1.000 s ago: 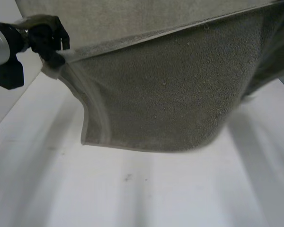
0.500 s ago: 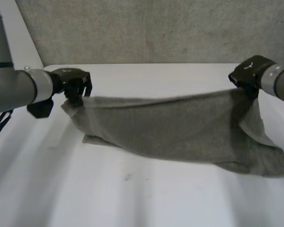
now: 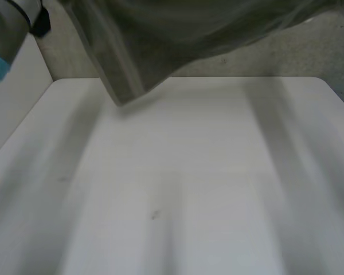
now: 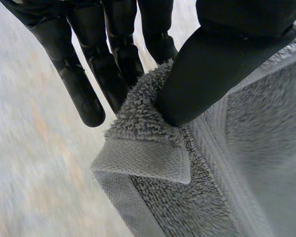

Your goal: Fold the towel.

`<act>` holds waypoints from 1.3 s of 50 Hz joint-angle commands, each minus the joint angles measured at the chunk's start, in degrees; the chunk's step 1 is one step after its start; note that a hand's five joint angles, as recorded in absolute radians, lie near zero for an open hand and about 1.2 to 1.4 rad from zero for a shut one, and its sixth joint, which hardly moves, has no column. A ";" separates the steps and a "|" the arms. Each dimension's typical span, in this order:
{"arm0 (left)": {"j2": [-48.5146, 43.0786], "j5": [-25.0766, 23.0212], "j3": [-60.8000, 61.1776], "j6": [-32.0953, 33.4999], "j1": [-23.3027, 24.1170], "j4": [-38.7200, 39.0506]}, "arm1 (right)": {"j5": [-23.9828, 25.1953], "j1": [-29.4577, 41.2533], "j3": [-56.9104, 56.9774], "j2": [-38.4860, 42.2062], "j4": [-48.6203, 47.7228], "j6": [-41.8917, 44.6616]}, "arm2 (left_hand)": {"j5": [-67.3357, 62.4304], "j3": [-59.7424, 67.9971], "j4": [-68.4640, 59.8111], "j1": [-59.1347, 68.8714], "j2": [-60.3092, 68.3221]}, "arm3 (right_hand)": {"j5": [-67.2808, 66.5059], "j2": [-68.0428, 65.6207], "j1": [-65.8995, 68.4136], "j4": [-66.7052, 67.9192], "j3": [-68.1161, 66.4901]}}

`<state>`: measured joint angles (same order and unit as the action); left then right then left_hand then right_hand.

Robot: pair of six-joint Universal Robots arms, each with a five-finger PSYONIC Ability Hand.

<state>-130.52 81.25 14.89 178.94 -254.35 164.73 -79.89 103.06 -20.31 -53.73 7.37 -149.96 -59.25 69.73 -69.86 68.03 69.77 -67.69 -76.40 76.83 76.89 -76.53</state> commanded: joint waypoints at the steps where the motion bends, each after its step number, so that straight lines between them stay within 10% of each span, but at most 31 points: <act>1: 0.61 -0.65 16.28 0.61 -0.09 -4.16 | 5.53 -0.58 -19.20 -0.06 4.76 6.51 | -10.75 10.27 -10.14 11.97 10.23 | -2.31 -3.60 3.17 3.11 -3.47; 16: 0.52 -3.55 49.43 18.18 -0.97 5.33 | 5.27 -0.75 -42.61 8.20 -1.03 15.32 | -10.75 10.27 -10.14 11.97 10.23 | -2.31 -3.60 3.17 3.11 -3.47; 26: 6.40 -3.64 55.16 18.72 -2.37 5.69 | 4.57 -1.45 -49.65 6.19 -6.92 9.98 | -10.75 10.27 -10.14 11.97 10.23 | -2.31 -3.60 3.17 3.11 -3.47; 35: 10.19 -3.64 55.43 16.71 -2.46 5.77 | 3.69 -4.53 -50.89 6.01 -8.69 -2.43 | -10.75 10.27 -10.14 11.97 10.23 | 39.13 37.84 -38.27 -38.33 37.97; 42: 10.02 -3.64 55.34 15.82 -2.55 5.77 | 3.95 -7.17 -50.45 6.45 -8.60 -2.97 | -10.75 10.27 -10.14 11.97 10.23 | 43.72 42.43 -42.86 -42.92 42.56; 53: 9.31 -3.64 55.43 14.86 -2.55 5.86 | 4.04 -9.45 -50.80 6.62 -8.43 -2.70 | -10.75 10.27 -10.14 11.97 10.23 | 37.33 36.04 -36.47 -36.53 36.17; 57: 9.31 -3.64 55.51 14.86 -2.55 5.86 | 4.31 -10.42 -50.62 6.53 -8.43 -2.70 | -10.75 10.27 -10.14 11.97 10.23 | 4.34 3.06 -3.48 -3.54 3.18; 65: 9.31 -3.55 57.27 15.12 -2.55 5.60 | 4.57 -11.48 -51.15 3.91 -8.07 -2.44 | -10.75 10.27 -10.14 11.97 10.23 | -2.31 -3.60 3.17 3.11 -3.47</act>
<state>-121.22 77.65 70.68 193.83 -256.90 170.47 -75.51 92.18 -70.97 -47.62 -0.92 -152.73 -59.28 69.74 -69.87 68.03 69.77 -66.89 -76.25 76.50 76.97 -76.59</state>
